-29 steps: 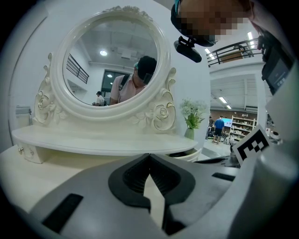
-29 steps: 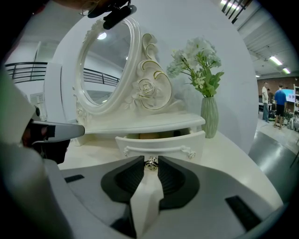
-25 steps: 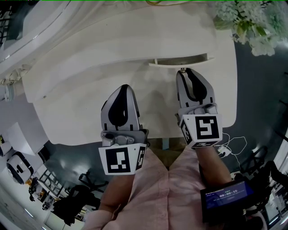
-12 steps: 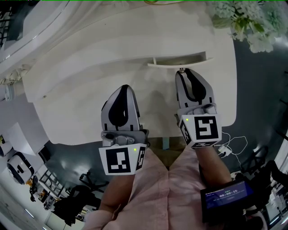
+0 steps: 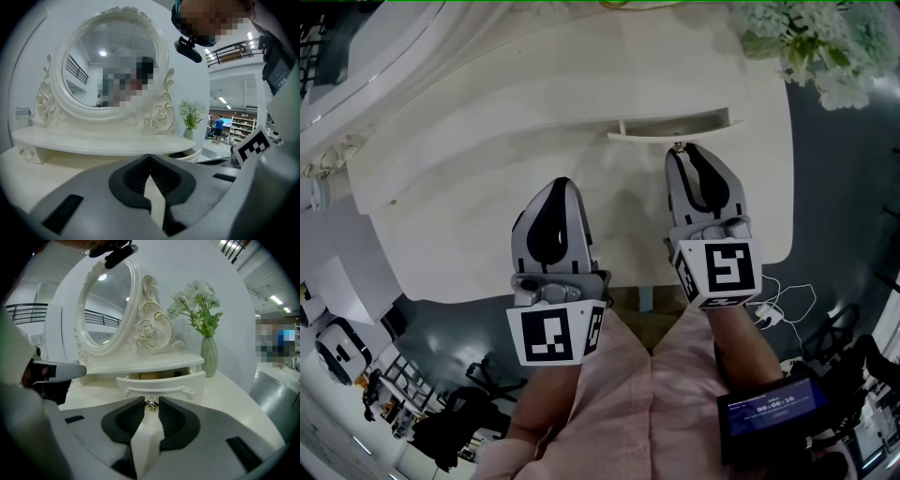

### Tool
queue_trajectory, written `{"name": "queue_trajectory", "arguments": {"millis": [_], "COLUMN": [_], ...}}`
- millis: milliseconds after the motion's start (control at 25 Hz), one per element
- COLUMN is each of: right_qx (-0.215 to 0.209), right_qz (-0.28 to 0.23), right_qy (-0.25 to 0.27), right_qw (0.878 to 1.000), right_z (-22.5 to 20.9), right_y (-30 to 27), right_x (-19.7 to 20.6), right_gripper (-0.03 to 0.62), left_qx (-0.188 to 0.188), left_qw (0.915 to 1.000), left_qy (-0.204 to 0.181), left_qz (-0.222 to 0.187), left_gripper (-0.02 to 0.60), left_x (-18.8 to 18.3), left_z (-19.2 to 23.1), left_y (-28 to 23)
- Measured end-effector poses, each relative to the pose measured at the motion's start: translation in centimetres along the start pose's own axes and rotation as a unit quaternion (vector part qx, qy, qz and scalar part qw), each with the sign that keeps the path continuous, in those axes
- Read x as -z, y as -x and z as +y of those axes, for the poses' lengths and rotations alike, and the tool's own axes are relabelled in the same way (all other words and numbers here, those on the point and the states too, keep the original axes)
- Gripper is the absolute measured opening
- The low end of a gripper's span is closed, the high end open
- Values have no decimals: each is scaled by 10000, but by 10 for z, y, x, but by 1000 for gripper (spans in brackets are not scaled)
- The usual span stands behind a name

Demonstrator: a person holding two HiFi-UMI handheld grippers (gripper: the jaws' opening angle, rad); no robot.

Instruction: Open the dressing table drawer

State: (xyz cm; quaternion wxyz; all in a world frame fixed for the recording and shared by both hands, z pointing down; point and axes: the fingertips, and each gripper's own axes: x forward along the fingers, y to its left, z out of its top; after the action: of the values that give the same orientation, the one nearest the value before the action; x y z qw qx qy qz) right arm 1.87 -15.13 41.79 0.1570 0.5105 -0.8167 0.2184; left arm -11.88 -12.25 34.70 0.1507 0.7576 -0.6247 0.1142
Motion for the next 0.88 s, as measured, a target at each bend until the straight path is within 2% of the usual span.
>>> {"name": "queue_trajectory", "arguments": {"millis": [320,880], "right_qx": [-109,26], "right_qz": [76,152], "right_qy": [8,-141], "right_qw": [9999,9998], "right_z": [4,-1], "right_y": [-2,-7], "right_x": [1,-5], "right_gripper": [115,112], "left_qx": [-11,-38], "left_qw": [10000,10000], "left_qy": [9,27], "left_qz": [-7,-4], "left_gripper": [21,21], "left_x": [-2,-5], "left_z": [2,6], "left_y": [-2,-3]}}
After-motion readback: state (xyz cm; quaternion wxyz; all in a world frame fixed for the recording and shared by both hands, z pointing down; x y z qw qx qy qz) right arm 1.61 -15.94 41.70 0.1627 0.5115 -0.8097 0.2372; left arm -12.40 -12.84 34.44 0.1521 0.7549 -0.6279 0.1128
